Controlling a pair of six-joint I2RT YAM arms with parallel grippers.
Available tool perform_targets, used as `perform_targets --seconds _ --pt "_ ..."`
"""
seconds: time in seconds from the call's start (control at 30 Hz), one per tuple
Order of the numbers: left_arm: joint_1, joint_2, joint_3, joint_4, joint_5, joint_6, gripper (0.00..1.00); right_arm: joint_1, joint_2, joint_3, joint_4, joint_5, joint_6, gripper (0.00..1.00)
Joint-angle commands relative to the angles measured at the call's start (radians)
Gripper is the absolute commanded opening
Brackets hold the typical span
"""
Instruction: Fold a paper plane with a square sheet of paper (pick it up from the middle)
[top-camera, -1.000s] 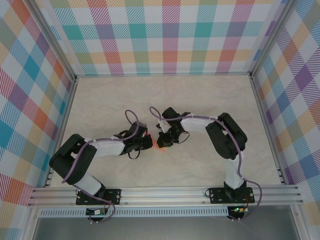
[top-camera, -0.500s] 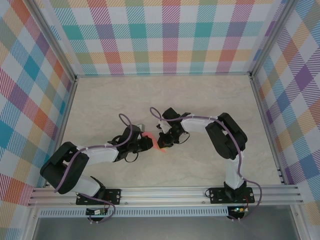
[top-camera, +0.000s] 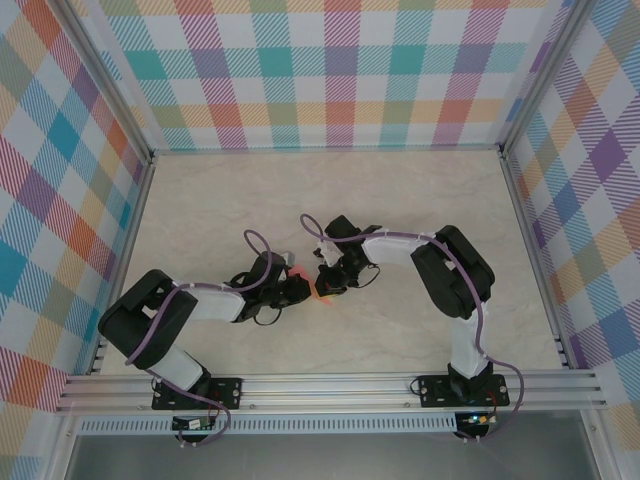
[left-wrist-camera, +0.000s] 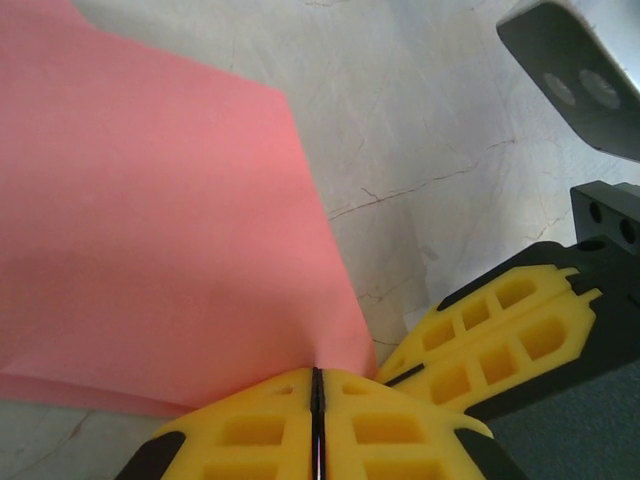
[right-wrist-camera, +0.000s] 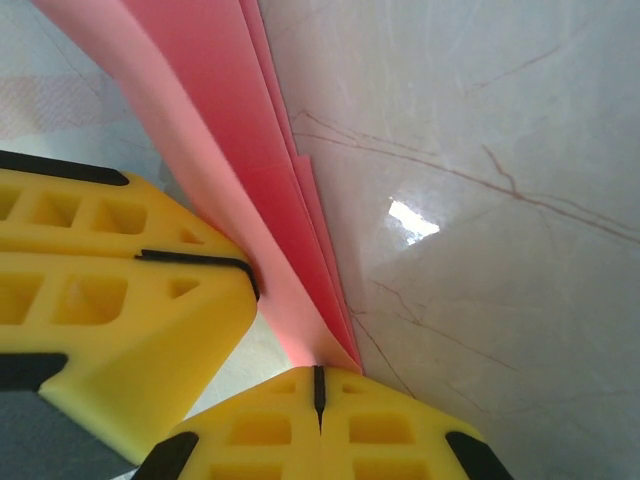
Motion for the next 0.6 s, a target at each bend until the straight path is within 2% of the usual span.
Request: perform_targets --seconds 0.0,0.33,0.57 --pt "-0.009 0.009 0.024 0.021 -0.001 -0.001 0.09 -0.005 0.048 -0.035 -0.05 0.061 0.009 0.0" --pt "-0.006 0.018 0.05 -0.169 -0.18 -0.01 0.09 -0.005 0.06 -0.049 -0.082 0.136 0.003 0.0" --pt "0.031 0.007 0.04 -0.222 -0.225 0.004 0.09 -0.011 0.071 -0.072 -0.092 0.169 -0.003 0.0"
